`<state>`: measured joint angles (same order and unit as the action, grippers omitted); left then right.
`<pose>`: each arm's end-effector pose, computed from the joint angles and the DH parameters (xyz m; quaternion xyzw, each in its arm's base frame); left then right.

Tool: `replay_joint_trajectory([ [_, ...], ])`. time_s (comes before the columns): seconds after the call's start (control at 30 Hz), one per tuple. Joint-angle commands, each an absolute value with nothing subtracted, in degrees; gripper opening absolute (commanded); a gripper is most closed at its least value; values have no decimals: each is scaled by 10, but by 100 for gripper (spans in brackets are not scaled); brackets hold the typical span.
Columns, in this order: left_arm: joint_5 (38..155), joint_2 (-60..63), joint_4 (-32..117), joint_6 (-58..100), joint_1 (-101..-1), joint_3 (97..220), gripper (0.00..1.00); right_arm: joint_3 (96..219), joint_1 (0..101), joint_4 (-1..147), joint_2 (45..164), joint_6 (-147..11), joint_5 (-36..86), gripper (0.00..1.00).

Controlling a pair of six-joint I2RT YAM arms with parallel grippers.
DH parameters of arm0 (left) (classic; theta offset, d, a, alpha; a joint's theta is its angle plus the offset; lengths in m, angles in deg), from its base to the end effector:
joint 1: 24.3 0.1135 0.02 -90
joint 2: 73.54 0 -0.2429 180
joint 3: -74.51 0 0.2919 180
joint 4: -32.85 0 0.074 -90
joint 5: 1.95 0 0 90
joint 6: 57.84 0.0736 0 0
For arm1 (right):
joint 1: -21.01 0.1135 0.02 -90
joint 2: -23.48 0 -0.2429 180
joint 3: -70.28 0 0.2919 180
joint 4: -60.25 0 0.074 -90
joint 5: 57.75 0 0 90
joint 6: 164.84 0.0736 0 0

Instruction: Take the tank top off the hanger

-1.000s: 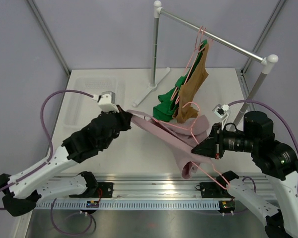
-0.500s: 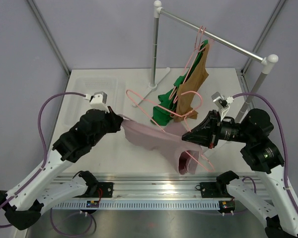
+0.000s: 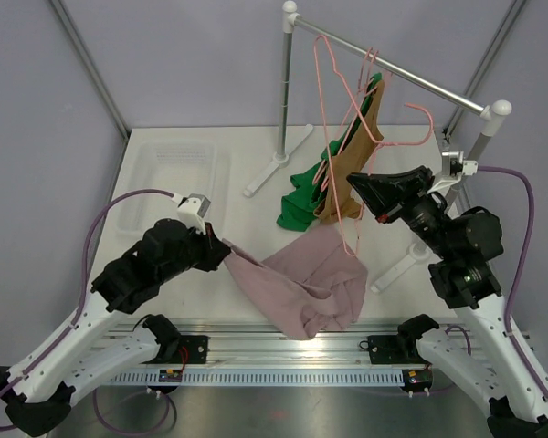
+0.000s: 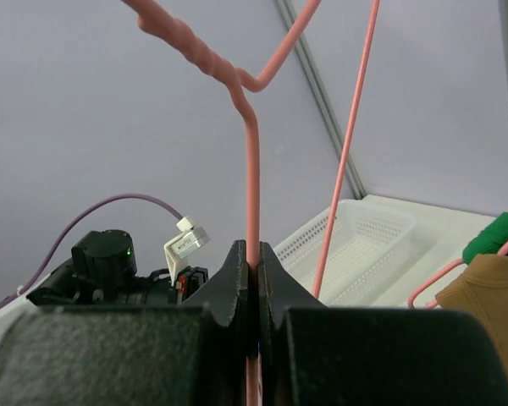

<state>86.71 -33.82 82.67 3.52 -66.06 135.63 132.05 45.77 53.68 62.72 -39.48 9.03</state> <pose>0.1762 -0.1551 0.3050 0.0922 0.8541 -0.2868 0.4241 0.1924 0.1207 0.4479 -0.1269 0.5103 0.5113 0.6798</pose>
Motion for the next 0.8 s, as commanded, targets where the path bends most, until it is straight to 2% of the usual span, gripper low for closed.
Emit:
replay_joint_trajectory([
  [0.0,790,-345,886,47,-657,1395,0,1429,462,682,623,-430,160,0],
  [0.1,752,-337,909,74,-657,1418,0,1523,462,893,625,-453,191,0],
  [0.23,722,-333,898,91,-657,1419,3,1622,461,1093,614,-500,241,0],
  [0.27,726,-337,894,87,-657,1409,15,1634,461,1127,612,-501,257,0],
  [0.37,720,-350,889,78,-656,1395,22,1674,461,1247,620,-485,328,0],
  [0.4,712,-356,892,75,-656,1395,38,1680,461,1289,626,-479,369,0],
  [0.47,699,-369,893,74,-656,1392,45,1687,461,1321,642,-463,397,0],
  [0.5,699,-372,893,75,-656,1391,54,1689,461,1325,645,-458,417,0],
  [0.57,696,-380,891,74,-656,1388,64,1696,461,1321,651,-452,429,0],
  [0.6,695,-381,891,75,-656,1387,74,1699,461,1319,655,-450,445,0],
  [0.7,693,-379,894,76,-656,1384,83,1715,461,1303,689,-445,468,0],
  [0.77,698,-384,894,75,-656,1383,85,1723,461,1279,719,-443,491,0],
])
